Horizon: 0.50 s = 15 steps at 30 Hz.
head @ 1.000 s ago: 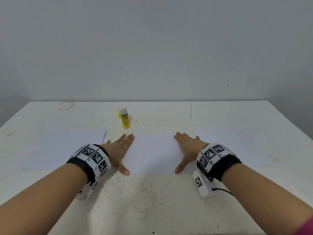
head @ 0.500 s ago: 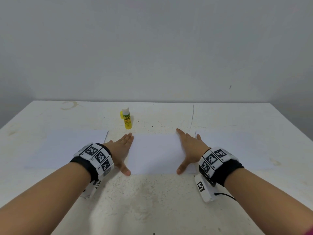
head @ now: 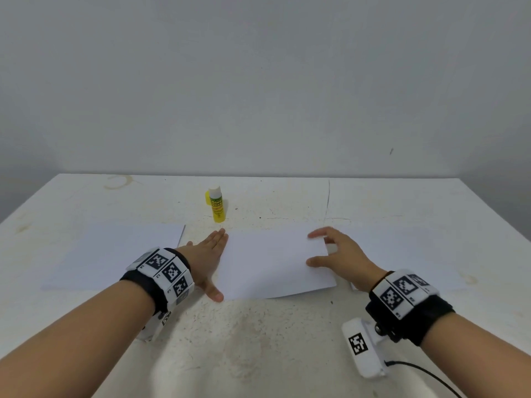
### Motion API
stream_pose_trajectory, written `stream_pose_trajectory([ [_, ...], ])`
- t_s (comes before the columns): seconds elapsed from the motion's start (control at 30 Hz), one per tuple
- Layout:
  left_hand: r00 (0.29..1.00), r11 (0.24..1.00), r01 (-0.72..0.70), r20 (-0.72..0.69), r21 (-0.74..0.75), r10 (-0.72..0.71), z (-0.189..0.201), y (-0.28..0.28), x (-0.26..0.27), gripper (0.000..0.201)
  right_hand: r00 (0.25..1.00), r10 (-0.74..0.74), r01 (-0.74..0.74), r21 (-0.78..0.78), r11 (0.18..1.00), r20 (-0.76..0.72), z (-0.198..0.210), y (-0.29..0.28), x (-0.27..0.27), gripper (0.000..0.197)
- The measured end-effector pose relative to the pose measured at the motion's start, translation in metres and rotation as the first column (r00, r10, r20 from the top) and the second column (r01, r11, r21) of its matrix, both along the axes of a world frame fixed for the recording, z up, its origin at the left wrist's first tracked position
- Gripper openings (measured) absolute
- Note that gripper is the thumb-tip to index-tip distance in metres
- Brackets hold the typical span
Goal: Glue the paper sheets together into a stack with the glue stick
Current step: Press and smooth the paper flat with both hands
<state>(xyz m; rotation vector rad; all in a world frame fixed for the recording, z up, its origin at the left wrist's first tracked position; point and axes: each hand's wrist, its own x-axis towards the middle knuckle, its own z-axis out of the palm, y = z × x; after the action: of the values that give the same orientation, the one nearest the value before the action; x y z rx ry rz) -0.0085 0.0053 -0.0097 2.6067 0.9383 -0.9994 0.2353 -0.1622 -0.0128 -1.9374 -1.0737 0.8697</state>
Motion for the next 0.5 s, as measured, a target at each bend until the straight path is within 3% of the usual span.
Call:
stream_pose_trajectory([
  [0.07, 1.000, 1.000, 0.002, 0.000, -0.002, -0.002, -0.0007, 0.0004, -0.0002, 0.141, 0.996, -0.003, 0.001, -0.024, 1.000, -0.093, -0.0065, 0.0006, -0.0025, 0.032],
  [0.17, 1.000, 1.000, 0.005, 0.003, -0.001, -0.005, -0.0037, 0.0021, -0.0010, 0.142, 0.983, -0.024, 0.017, -0.040, 0.999, -0.181, -0.0073, 0.0016, -0.0052, 0.026],
  [0.5, 1.000, 1.000, -0.008, 0.029, -0.026, 0.009, -0.0034, 0.0021, -0.0032, 0.140, 0.993, -0.079, 0.082, 0.025, 0.996, -0.085, -0.0020, -0.0049, -0.0004, 0.034],
])
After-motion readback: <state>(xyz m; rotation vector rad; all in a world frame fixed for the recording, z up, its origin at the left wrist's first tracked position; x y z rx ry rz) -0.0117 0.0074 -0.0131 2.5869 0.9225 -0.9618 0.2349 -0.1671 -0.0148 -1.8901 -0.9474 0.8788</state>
